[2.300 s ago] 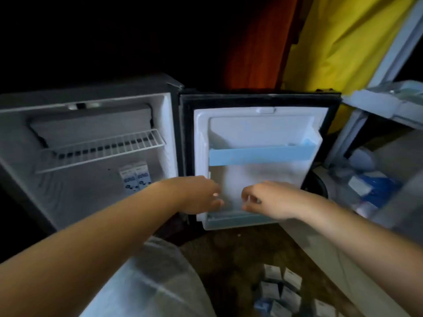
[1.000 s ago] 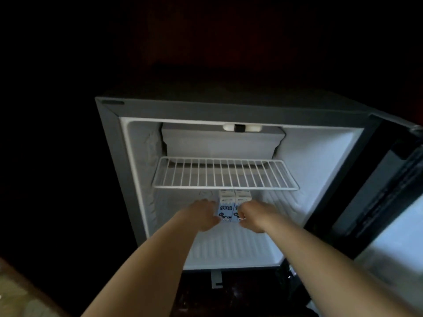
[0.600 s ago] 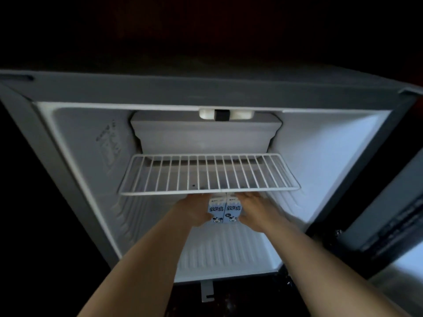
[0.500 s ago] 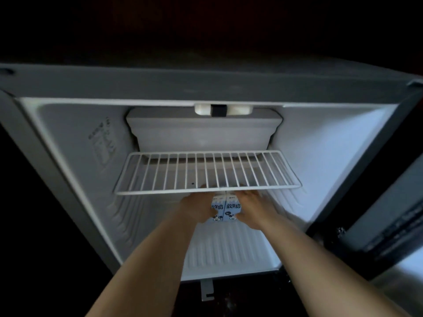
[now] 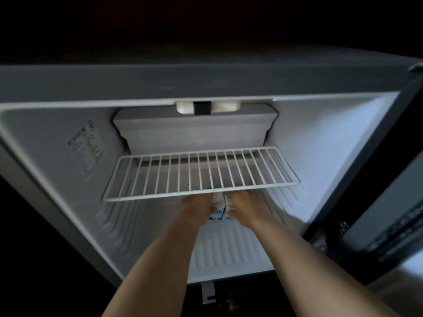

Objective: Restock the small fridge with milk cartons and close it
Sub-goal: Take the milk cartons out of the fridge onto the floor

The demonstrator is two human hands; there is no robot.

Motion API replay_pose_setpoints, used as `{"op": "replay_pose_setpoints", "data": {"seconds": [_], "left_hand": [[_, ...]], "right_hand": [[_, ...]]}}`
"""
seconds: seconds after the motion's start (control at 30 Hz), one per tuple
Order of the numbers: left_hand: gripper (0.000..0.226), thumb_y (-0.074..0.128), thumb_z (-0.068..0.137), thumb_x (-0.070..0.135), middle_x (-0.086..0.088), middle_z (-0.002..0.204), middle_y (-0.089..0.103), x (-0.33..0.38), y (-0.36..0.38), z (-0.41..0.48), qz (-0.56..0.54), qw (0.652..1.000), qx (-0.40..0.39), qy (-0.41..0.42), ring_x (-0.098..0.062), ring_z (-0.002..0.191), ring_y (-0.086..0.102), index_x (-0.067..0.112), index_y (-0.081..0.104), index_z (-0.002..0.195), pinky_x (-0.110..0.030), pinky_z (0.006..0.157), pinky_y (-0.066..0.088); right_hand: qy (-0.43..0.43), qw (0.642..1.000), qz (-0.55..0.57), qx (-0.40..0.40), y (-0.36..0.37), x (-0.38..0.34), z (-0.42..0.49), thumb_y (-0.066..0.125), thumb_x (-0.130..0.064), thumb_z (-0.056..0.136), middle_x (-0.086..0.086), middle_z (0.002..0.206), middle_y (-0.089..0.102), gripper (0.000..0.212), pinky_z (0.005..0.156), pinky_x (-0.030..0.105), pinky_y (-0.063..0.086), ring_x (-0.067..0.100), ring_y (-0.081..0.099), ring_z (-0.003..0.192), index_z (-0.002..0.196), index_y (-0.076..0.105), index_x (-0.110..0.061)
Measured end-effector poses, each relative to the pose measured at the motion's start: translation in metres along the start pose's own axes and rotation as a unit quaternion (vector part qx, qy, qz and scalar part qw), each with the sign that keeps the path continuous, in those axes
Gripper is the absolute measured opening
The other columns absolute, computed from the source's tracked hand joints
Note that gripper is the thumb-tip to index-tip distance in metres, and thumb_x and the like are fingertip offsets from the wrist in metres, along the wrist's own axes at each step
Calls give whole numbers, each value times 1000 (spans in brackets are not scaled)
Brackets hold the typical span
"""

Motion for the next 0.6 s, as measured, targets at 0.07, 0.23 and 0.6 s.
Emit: {"op": "replay_pose_setpoints", "data": {"seconds": [0.07,0.23,0.6], "left_hand": [[42,51,94,34,-9,130,56,1,-3,-2,22,1000,1,10,-27,119,53,15,44,131,-35,95,43],[42,49,94,42,-7,127,57,6,-9,-17,85,996,-22,33,-25,116,55,15,47,125,-35,92,43],[52,47,95,44,-13,131,53,9,-19,-72,106,976,-174,78,-27,120,52,4,50,128,-34,95,42]], "right_hand": [[-22,998,-62,-25,1,-4,-3,65,-23,87,7,126,56,47,91,42,51,29,56,114,130,49,-15],[-55,989,-127,-57,-6,-12,-15,65,-31,86,7,124,58,41,89,37,50,28,59,111,122,55,-14],[-55,965,-110,-232,-9,-41,-70,66,-43,84,12,137,51,66,96,34,43,30,51,121,136,44,-7]]}}
Point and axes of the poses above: each hand's wrist, its own z-axis towards the middle knuckle, its own y-axis out of the palm, x = y × z, the point moved 8 cm from there along z, towards the middle knuckle
